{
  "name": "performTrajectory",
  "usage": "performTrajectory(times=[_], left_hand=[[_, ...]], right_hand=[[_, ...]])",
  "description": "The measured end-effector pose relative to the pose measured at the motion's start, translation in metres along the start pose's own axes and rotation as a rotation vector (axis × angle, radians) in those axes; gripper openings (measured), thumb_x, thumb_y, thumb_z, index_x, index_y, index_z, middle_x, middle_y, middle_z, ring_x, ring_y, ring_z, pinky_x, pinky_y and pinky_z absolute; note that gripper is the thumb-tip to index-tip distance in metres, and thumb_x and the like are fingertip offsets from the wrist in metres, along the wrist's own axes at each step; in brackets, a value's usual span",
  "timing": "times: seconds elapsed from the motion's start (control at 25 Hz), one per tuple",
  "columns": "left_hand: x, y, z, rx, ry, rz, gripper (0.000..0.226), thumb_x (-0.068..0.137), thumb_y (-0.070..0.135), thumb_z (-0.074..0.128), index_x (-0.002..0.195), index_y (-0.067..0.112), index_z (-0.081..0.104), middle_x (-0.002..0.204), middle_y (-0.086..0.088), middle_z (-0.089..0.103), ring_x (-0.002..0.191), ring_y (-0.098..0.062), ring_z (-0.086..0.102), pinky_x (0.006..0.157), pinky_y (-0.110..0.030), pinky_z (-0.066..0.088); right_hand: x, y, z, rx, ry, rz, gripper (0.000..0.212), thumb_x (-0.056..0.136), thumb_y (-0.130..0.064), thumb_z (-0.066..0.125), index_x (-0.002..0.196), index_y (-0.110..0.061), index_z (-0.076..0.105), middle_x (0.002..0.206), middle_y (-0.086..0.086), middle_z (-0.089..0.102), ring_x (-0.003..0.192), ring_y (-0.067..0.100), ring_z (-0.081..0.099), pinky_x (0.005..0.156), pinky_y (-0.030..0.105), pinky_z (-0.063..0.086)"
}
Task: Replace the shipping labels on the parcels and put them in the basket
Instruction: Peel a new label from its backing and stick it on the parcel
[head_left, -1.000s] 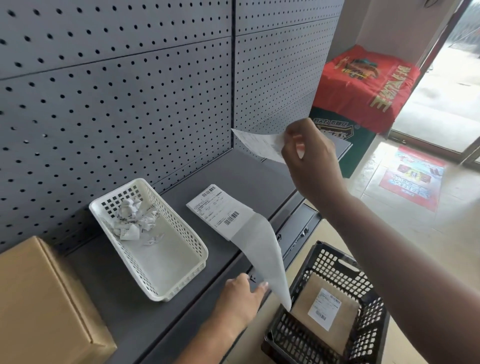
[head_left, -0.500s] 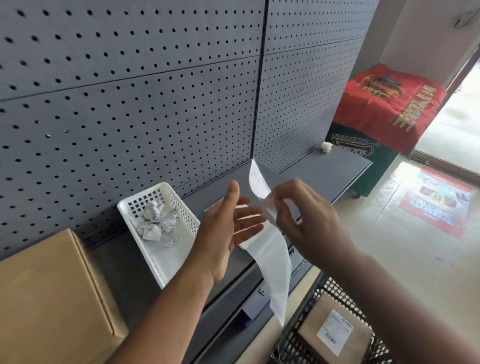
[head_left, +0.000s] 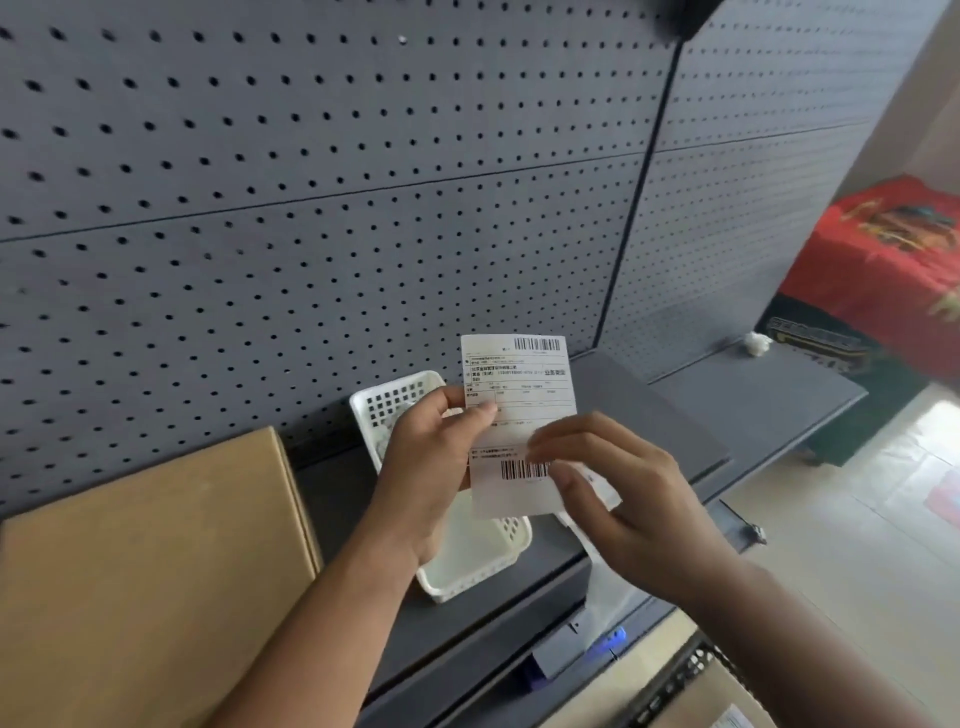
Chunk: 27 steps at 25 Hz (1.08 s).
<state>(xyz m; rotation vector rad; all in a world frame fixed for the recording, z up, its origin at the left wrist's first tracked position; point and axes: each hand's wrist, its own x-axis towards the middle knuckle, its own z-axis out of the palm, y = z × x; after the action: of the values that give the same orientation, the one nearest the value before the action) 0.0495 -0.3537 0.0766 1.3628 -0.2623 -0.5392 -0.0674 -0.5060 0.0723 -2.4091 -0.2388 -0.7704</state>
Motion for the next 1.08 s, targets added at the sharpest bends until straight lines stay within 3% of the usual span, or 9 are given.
performTrajectory(times=[0.12, 0.24, 0.36, 0.44, 0.64, 0.76, 0.84, 1.08], left_hand=[[-0.006, 0.007, -0.027, -0.017, 0.093, 0.018, 0.013, 0.100, 0.016, 0.062, 0.109, 0.017, 0.071, 0.102, -0.004, 0.079, 0.093, -0.022, 0.076, 0.076, -0.043, 0.061], [-0.016, 0.014, -0.057, -0.006, 0.187, 0.047, 0.013, 0.099, 0.016, 0.062, 0.108, 0.013, 0.071, 0.102, -0.005, 0.079, 0.091, -0.021, 0.075, 0.076, -0.042, 0.062], [-0.029, 0.017, -0.091, 0.002, 0.275, 0.061, 0.010, 0.099, 0.016, 0.063, 0.105, 0.012, 0.070, 0.099, -0.005, 0.079, 0.088, -0.020, 0.075, 0.066, -0.033, 0.059], [-0.038, 0.020, -0.115, 0.006, 0.329, 0.066, 0.008, 0.098, 0.016, 0.065, 0.101, 0.013, 0.071, 0.097, -0.004, 0.079, 0.087, -0.017, 0.074, 0.069, -0.032, 0.057], [-0.062, 0.026, -0.175, 0.049, 0.459, 0.063, 0.008, 0.098, 0.018, 0.065, 0.099, 0.013, 0.071, 0.098, -0.002, 0.080, 0.092, -0.020, 0.075, 0.087, -0.043, 0.057], [-0.073, 0.025, -0.204, 0.105, 0.540, 0.051, 0.010, 0.098, 0.020, 0.066, 0.101, 0.013, 0.072, 0.097, 0.003, 0.080, 0.094, -0.019, 0.076, 0.094, -0.050, 0.057], [-0.079, 0.021, -0.222, 0.165, 0.585, 0.045, 0.009, 0.097, 0.023, 0.066, 0.099, 0.017, 0.073, 0.095, 0.006, 0.079, 0.092, -0.016, 0.076, 0.094, -0.052, 0.057], [-0.093, 0.006, -0.265, 0.355, 0.639, 0.015, 0.012, 0.098, 0.022, 0.066, 0.092, 0.019, 0.076, 0.090, 0.008, 0.079, 0.086, -0.012, 0.076, 0.085, -0.050, 0.061]], right_hand=[[0.027, -0.001, 0.019, 0.085, 0.188, 0.255, 0.018, 0.097, -0.024, 0.056, 0.112, -0.023, 0.066, 0.110, -0.012, 0.061, 0.101, 0.001, 0.061, 0.084, 0.017, 0.050], [0.059, -0.006, 0.042, 0.418, 0.018, 0.611, 0.021, 0.096, -0.036, 0.058, 0.115, -0.030, 0.065, 0.108, -0.015, 0.069, 0.098, -0.001, 0.064, 0.087, 0.025, 0.054], [0.084, -0.018, 0.074, 0.665, -0.181, 0.637, 0.023, 0.100, -0.034, 0.055, 0.109, -0.021, 0.071, 0.104, -0.005, 0.075, 0.099, 0.015, 0.070, 0.090, 0.043, 0.056], [0.096, -0.031, 0.097, 0.798, -0.214, 0.657, 0.023, 0.099, -0.030, 0.057, 0.104, -0.013, 0.072, 0.103, 0.003, 0.076, 0.098, 0.024, 0.071, 0.089, 0.046, 0.056], [0.118, -0.064, 0.152, 0.840, -0.292, 0.673, 0.024, 0.098, -0.024, 0.060, 0.098, -0.002, 0.069, 0.095, 0.009, 0.077, 0.090, 0.027, 0.073, 0.072, 0.032, 0.055], [0.123, -0.084, 0.179, 0.846, -0.350, 0.667, 0.023, 0.097, -0.023, 0.062, 0.094, -0.002, 0.069, 0.092, 0.008, 0.077, 0.087, 0.025, 0.074, 0.074, 0.035, 0.057], [0.125, -0.095, 0.193, 0.848, -0.381, 0.668, 0.021, 0.097, -0.021, 0.062, 0.093, -0.003, 0.070, 0.092, 0.009, 0.077, 0.087, 0.027, 0.074, 0.076, 0.037, 0.059], [0.124, -0.113, 0.231, 0.736, -0.452, 0.652, 0.020, 0.097, -0.018, 0.063, 0.086, -0.003, 0.069, 0.085, 0.007, 0.077, 0.075, 0.021, 0.073, 0.064, 0.026, 0.056]])
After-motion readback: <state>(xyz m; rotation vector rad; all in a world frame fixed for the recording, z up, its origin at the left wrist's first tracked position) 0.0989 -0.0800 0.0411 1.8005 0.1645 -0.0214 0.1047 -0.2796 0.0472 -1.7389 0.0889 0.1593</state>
